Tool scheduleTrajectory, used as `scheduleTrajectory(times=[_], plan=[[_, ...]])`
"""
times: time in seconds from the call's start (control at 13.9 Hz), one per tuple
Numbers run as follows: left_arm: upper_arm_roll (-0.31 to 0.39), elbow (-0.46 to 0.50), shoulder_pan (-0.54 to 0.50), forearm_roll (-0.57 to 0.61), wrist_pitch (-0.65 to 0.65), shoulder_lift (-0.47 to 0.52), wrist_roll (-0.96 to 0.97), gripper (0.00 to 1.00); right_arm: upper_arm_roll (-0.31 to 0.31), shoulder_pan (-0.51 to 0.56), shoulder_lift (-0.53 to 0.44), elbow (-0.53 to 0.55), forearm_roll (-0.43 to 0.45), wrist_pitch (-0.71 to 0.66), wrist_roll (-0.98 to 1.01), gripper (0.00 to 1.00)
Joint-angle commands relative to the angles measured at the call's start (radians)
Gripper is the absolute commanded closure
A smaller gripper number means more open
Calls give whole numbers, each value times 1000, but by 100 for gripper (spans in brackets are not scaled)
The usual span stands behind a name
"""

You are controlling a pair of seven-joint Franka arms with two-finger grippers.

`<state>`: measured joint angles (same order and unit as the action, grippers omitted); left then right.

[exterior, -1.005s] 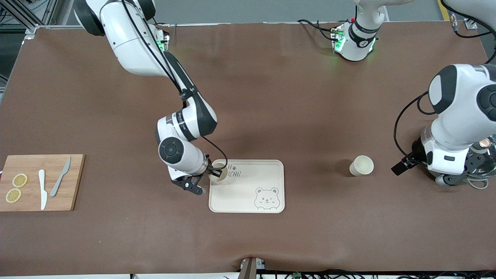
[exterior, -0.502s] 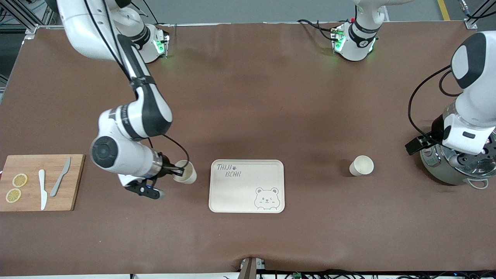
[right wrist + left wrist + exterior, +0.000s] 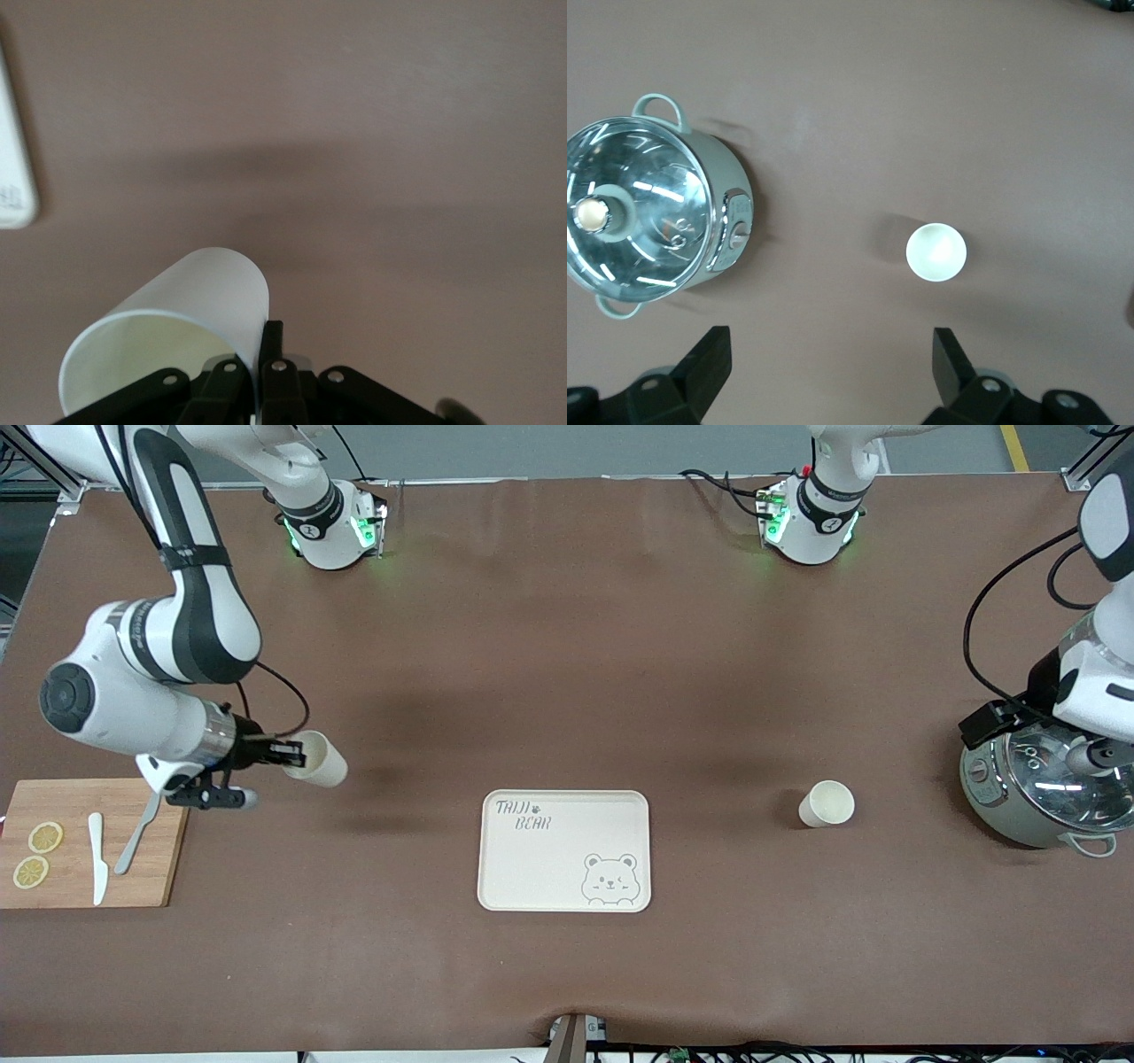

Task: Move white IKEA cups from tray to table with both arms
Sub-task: 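Carry the cup toward the board with the right gripper while the left gripper rises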

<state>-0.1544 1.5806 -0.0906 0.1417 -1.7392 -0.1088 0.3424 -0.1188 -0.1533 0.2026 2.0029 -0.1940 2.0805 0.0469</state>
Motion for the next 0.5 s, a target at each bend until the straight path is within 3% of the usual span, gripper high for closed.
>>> scheduleTrajectory(times=[0.0, 0.43], plan=[[-10, -57, -6, -2, 52, 11, -20, 0, 16, 93, -112, 184, 80, 85, 134, 100], [-13, -77, 9, -5, 121, 46, -87, 0, 14, 265, -83, 323, 130, 279, 361, 100]])
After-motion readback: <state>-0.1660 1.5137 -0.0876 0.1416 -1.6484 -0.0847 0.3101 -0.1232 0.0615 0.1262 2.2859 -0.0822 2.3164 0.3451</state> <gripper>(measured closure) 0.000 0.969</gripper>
